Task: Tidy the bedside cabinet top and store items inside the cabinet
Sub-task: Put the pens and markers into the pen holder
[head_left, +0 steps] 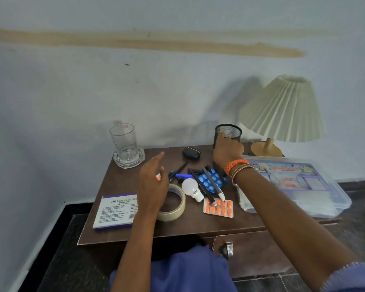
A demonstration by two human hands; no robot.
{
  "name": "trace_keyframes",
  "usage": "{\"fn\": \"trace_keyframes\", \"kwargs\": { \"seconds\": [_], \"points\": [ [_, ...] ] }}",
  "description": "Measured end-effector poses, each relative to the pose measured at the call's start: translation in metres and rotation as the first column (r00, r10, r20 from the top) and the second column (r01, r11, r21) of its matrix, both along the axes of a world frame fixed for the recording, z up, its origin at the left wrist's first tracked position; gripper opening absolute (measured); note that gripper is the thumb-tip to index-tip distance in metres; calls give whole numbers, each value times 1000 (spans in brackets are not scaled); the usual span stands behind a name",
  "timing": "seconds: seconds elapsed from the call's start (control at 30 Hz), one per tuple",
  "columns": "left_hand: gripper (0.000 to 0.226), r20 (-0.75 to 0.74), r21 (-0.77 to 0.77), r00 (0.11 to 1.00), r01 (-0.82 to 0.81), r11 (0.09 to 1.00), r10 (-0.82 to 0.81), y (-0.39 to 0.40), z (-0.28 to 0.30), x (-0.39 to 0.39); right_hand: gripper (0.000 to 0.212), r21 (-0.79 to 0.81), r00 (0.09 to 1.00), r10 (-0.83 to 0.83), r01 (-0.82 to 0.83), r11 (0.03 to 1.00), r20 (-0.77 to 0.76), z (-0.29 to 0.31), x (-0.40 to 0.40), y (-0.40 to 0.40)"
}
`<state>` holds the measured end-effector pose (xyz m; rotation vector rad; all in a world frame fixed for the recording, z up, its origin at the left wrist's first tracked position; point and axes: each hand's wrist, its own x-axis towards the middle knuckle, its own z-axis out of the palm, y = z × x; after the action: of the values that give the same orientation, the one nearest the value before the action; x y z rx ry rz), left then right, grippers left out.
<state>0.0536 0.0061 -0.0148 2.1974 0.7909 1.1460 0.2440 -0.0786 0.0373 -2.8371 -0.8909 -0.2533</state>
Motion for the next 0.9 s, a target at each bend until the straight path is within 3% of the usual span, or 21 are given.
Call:
{"fn": "trace_keyframes", "kwargs": {
  "seconds": [0.4, 0.63, 0.9],
  "points": [
    [40, -3, -29, 1000, 18, 999, -19, -3, -1, 9, 24, 113, 1000, -16, 17, 993, -13, -4, 8, 0],
    [40, 31, -60, 1000, 4, 998, -2, -1, -1, 9, 24, 335, 997, 21, 5, 942, -74, -8, 11, -1],
    [43, 6, -36, 1000, 18, 999, -18, 6, 0, 5, 16, 526, 994, 111, -101, 844, 12, -5, -6, 9]
  ]
}}
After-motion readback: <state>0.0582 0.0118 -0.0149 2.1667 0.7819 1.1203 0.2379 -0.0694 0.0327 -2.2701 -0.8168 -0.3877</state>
